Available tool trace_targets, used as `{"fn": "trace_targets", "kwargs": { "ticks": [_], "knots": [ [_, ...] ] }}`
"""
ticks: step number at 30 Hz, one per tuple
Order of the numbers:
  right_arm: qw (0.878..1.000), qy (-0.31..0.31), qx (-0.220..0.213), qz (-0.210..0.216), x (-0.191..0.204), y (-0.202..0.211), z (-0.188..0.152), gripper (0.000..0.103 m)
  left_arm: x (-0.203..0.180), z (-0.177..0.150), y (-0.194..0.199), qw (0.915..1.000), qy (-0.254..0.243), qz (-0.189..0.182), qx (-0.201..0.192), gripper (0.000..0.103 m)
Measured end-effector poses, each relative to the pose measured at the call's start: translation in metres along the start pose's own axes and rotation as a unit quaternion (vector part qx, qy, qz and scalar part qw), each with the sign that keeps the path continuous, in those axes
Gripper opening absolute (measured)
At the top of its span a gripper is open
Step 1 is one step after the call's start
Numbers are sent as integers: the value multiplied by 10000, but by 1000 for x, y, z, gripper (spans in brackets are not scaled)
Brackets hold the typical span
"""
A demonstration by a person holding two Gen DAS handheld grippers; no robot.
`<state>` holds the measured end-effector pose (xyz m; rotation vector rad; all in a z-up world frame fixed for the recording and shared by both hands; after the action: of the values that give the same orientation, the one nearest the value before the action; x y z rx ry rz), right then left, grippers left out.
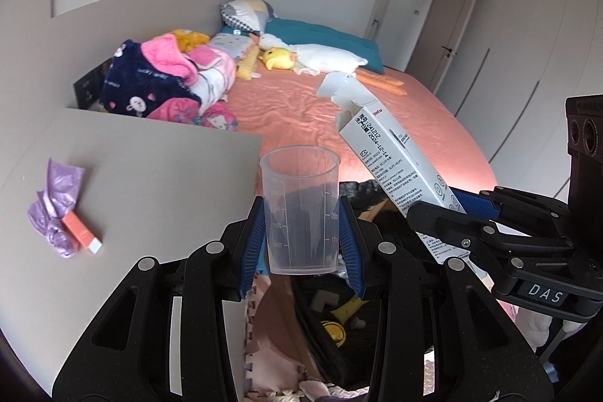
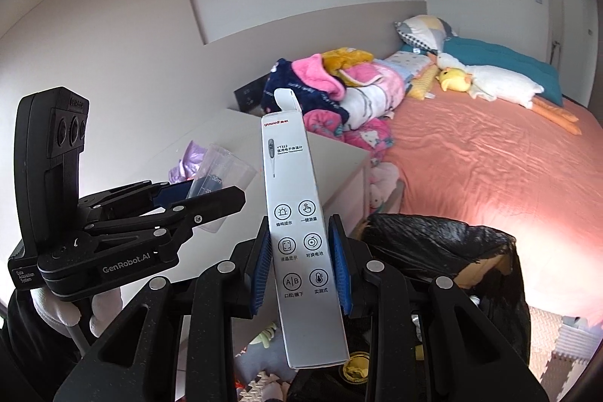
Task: Collect trash
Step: 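Carry the clear measuring cup and white box over the trash bag, then open both tools to drop the measuring cup and box into the bag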
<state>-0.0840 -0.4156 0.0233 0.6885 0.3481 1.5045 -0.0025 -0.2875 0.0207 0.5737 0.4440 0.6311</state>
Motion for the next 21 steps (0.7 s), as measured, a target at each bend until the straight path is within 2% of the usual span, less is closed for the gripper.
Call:
{"fn": "trace_targets", "kwargs": {
  "ticks": [11,15,16,17,18,20,21],
  "knots": [
    [9981,-438,-143,-419,-46,26,-10,31,-46,5,-27,9981,-359,-468,184,37],
    [9948,-721,-316,-640,-66,40,-10,31,-60,6,-37,9952,-389,-846,293,39],
    [9932,-817,-391,-736,-71,43,-10,31,-63,6,-39,9943,-392,-939,331,55],
    [9903,-933,-518,-888,-78,49,-10,38,-66,6,-40,9941,-389,-960,325,70],
    [9878,-1002,-614,-1027,-82,53,-10,53,-69,6,-40,9945,-397,-921,292,95],
    [9824,-1099,-817,-1266,-89,62,-10,66,-77,6,-41,9940,-510,-939,238,97],
    [9814,-1121,-859,-1303,-92,65,-9,66,-80,6,-42,9935,-565,-944,279,97]
  ]
}}
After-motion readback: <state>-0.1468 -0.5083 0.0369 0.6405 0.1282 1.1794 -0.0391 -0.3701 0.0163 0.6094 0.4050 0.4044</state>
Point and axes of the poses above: each gripper's, at about its wrist camera, not at the fingertips, and y roughly against the way its jaws point, x to its left, z to its top, the point moved 2 cm from there along -y, roughly the way its jaws point, and after that the axes turned 1 degree about -y, right-handed, at the moved point
